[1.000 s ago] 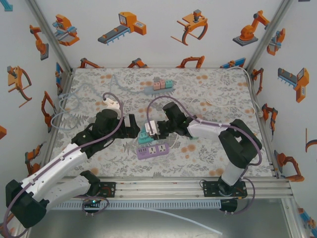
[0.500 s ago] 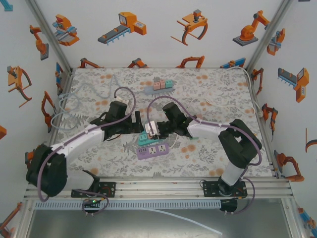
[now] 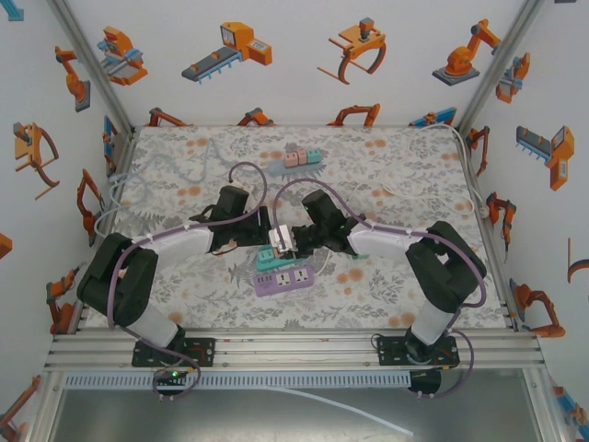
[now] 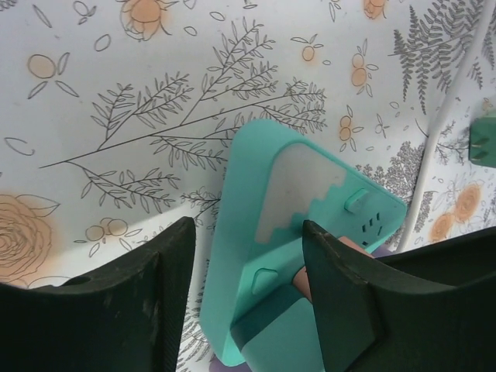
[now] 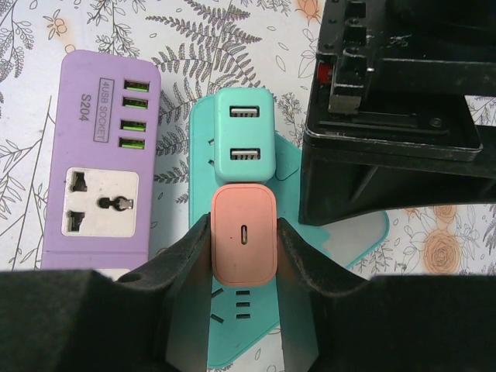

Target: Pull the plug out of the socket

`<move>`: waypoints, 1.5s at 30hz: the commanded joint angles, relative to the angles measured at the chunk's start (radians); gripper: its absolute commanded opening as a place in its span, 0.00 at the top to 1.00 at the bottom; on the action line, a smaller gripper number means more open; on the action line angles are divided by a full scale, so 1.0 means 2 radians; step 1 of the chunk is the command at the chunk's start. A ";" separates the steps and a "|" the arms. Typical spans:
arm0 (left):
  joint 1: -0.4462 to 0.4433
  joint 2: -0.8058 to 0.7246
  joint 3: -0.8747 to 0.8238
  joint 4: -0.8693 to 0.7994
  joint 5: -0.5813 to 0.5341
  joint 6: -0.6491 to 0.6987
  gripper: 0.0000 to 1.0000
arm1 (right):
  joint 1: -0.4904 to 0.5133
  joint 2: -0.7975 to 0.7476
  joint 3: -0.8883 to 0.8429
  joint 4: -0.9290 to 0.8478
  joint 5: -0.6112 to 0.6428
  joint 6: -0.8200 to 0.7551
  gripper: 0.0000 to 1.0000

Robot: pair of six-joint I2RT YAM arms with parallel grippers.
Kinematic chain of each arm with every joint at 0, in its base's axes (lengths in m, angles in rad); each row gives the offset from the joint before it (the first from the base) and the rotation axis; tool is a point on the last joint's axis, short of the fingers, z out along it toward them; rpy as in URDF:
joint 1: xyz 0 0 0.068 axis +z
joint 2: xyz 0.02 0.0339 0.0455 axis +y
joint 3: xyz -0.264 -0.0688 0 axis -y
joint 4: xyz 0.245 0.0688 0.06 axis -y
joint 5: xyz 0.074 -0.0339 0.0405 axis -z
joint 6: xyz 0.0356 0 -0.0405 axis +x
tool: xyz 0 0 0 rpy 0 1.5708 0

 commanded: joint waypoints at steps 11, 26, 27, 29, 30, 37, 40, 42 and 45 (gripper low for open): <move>-0.002 -0.016 -0.054 -0.065 -0.013 0.030 0.49 | 0.004 -0.018 0.014 0.049 -0.014 0.021 0.82; -0.004 0.026 -0.051 -0.083 -0.073 0.013 0.53 | 0.013 -0.056 0.003 0.021 -0.003 -0.033 0.84; -0.004 0.029 -0.049 -0.086 -0.076 0.013 0.53 | 0.012 -0.058 0.003 0.018 -0.006 -0.035 0.84; -0.003 0.034 -0.048 -0.087 -0.080 0.012 0.53 | 0.013 -0.060 -0.001 0.022 -0.015 -0.035 0.83; -0.003 0.035 -0.048 -0.087 -0.080 0.012 0.54 | 0.013 -0.061 -0.003 0.029 -0.020 -0.031 0.83; -0.003 0.032 -0.048 -0.092 -0.084 0.015 0.54 | 0.013 -0.045 0.004 0.036 -0.027 0.007 0.85; -0.003 0.033 -0.048 -0.092 -0.086 0.016 0.54 | 0.024 -0.035 0.027 -0.007 -0.033 -0.010 0.90; -0.003 0.035 -0.046 -0.093 -0.086 0.016 0.54 | 0.028 -0.033 0.033 -0.018 -0.036 -0.014 0.89; -0.003 0.036 -0.046 -0.094 -0.086 0.015 0.54 | 0.026 -0.042 0.029 0.017 -0.035 0.021 0.89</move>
